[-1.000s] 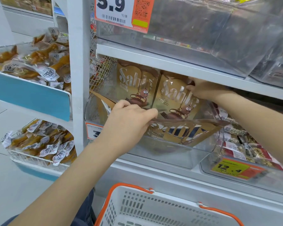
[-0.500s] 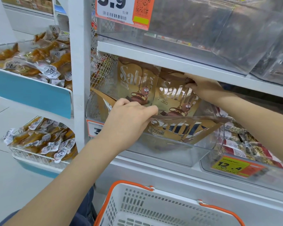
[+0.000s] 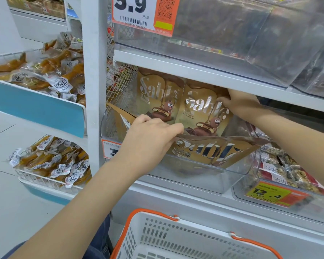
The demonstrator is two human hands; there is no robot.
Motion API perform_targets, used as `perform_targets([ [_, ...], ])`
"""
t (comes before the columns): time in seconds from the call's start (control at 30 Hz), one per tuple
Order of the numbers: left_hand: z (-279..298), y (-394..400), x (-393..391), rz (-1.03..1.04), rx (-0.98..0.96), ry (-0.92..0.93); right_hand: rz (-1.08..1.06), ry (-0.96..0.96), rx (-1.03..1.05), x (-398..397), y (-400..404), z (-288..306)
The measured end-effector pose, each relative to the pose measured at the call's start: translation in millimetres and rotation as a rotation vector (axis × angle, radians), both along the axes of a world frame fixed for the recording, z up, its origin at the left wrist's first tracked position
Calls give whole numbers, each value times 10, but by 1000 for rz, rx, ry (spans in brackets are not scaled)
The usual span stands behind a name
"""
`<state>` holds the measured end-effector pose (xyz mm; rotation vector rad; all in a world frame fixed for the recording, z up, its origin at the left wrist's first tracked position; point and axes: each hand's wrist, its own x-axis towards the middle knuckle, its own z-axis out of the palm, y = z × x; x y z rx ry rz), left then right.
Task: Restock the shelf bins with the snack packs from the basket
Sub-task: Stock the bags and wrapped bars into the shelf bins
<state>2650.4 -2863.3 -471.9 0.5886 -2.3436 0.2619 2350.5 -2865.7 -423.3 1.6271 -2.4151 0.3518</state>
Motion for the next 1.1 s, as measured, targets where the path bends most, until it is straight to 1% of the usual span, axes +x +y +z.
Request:
perform_targets([
  [0.03, -1, 2, 4, -2, 8, -6, 28, 41, -4, 55, 54, 12],
  [0.1, -3, 5, 12, -6, 19, -13, 194, 74, 22, 177, 140, 60],
  [0.17, -2, 10, 17, -7, 25, -16, 382, 30, 216, 362, 223, 120],
  [0.23, 7, 17, 22, -6, 38, -18, 585, 32, 395, 511, 233, 125],
  [0.27, 13, 21, 26, -5, 45, -19, 659, -2, 461, 572, 209, 102],
  [0.3, 17, 24, 30, -4, 49, -21, 714, -82, 506, 656, 193, 88],
  [0.37, 17, 28, 37, -6, 48, -22, 760, -187, 508, 778, 95, 51],
  [0.4, 12, 29, 37, -10, 43, -15, 751, -193, 497, 822, 34, 28],
  [0.47, 1, 27, 34, -17, 32, 13, 735, -270, 468, 925, -46, -3],
  [0.53, -4, 25, 31, -18, 22, 37, 655, -353, 377, 964, -139, -33],
  [0.63, -6, 25, 25, -13, 4, 38, 425, -368, 179, 960, -277, 1],
  [0.7, -5, 24, 21, -2, -1, 25, 277, -426, 69, 927, -416, 43],
  [0.8, -7, 18, 12, 14, 1, 6, 17, -553, 64, 931, -575, 86],
  [0.83, -7, 18, 12, 18, 4, 0, -39, -581, 71, 945, -608, 95],
  [0.97, -26, 15, 6, 30, 22, -12, -79, -618, 38, 953, -730, 88],
  [1.1, -48, 6, -3, 57, 26, -6, -47, -614, 28, 942, -777, 61],
])
